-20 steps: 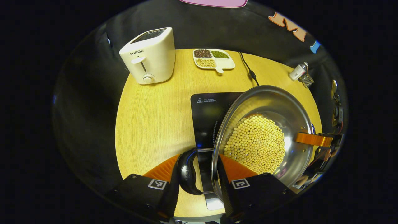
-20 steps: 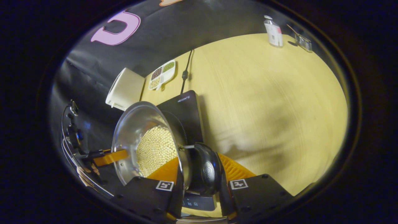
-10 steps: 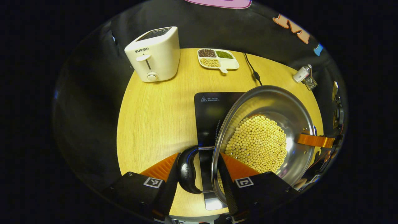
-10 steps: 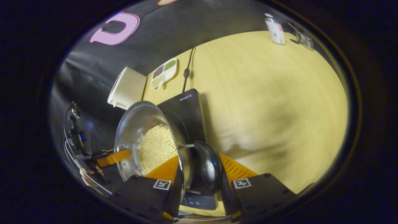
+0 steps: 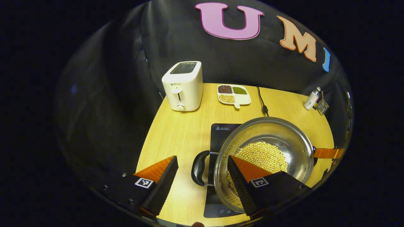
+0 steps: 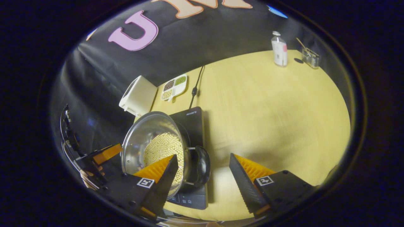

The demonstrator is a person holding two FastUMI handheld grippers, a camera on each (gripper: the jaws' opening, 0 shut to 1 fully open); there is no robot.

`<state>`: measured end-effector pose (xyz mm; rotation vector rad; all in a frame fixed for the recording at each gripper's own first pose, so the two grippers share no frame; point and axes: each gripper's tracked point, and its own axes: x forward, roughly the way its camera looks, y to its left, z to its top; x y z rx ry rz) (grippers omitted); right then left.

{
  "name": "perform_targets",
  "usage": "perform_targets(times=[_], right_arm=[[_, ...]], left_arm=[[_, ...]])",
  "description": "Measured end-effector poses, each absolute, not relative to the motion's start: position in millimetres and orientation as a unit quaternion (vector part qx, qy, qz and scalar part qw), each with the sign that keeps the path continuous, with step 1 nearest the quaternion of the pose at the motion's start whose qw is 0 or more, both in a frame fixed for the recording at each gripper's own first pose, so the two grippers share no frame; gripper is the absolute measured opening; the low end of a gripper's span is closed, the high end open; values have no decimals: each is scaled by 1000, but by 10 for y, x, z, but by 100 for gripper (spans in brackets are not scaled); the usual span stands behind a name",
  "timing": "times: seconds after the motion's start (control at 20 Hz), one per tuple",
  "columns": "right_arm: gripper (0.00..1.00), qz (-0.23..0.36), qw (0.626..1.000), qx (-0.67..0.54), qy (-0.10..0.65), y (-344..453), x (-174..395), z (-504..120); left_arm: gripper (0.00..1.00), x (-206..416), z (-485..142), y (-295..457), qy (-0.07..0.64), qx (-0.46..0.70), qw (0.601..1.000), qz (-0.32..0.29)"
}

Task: First push the handle of the pot to place it horizontally, then grasp the pot with both hands and set it on the induction cooktop.

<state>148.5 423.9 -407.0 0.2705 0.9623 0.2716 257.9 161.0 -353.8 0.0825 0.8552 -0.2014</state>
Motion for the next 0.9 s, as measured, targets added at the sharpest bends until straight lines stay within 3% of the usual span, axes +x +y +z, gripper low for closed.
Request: perform_targets(times=[0.05, 0.1, 0.45, 0.5, 0.55, 0.7, 0.75, 0.9], right_arm=[[93, 126, 874, 127, 452, 4182, 1461, -4000], [100, 124, 878, 127, 444, 4135, 1439, -3928], [100, 124, 907, 118, 386, 3749, 1361, -3395], [92, 127, 910, 115, 378, 3680, 1353, -3327], [100, 130, 913, 111, 371, 3596, 1339, -3261], [100, 140, 922, 102, 347, 3309, 1292, -3024], [93, 144, 925, 101, 338, 3217, 1279, -2923], [100, 165, 929, 107, 314, 2926, 1243, -2566]], left_arm=[[96, 2532, -3481, 1602, 412, 44, 905, -100], [96, 2455, -3431, 1587, 411, 48, 905, -101], [96, 2144, -2960, 1310, 377, 55, 917, -113], [95, 2110, -2877, 1243, 370, 54, 921, -113], [95, 2064, -2796, 1166, 363, 53, 924, -110], [95, 1875, -2489, 923, 338, 52, 934, -98], [95, 1812, -2371, 810, 327, 50, 939, -96], [95, 1613, -2070, 410, 299, 45, 948, -99]])
